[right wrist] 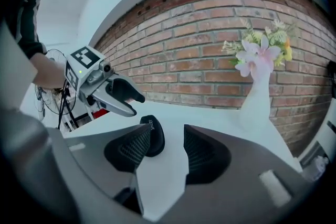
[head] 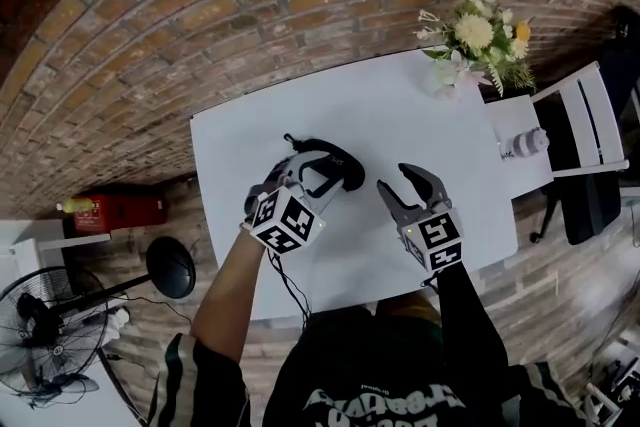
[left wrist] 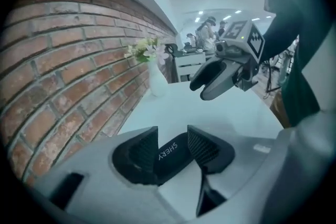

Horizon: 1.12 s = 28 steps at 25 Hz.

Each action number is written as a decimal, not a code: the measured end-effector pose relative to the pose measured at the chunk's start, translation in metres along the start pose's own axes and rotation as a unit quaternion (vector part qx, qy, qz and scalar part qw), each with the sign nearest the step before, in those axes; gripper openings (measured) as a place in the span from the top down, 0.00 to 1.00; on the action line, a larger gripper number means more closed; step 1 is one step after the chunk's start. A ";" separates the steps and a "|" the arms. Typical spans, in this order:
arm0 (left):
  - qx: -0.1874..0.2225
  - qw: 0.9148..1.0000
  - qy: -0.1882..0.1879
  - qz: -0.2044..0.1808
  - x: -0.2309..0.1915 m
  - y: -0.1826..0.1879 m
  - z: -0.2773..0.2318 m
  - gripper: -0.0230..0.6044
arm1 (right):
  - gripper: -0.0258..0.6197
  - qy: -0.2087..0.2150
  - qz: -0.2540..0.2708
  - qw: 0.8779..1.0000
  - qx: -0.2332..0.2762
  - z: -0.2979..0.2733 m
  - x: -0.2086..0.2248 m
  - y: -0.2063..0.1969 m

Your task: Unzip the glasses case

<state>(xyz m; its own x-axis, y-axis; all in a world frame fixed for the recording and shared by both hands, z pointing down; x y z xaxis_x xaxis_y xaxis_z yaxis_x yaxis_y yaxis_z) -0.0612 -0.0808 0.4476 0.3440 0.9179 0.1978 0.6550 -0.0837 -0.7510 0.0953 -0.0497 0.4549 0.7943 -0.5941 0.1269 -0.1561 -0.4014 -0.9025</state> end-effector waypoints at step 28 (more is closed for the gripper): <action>-0.129 0.985 -0.098 -0.065 -0.003 -0.055 -0.053 0.71 | 0.70 0.023 -0.101 0.986 -0.134 -0.071 -0.066 -0.095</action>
<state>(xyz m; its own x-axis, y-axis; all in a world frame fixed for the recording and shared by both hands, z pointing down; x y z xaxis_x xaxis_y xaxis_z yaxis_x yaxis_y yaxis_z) -0.0625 -0.0991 0.5214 0.1261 0.9824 0.1378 0.8429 -0.0329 -0.5371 0.0162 -0.0224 0.5620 0.7980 -0.5124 0.3172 -0.1523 -0.6806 -0.7166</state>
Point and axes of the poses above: the fingertips, and each gripper's own axes: z backward along the fingers, x to its right, y out of its top, the point moved 6 cm from there along z, backward along the fingers, and after that the axes turned 4 degrees about x, right-handed, at the moved point
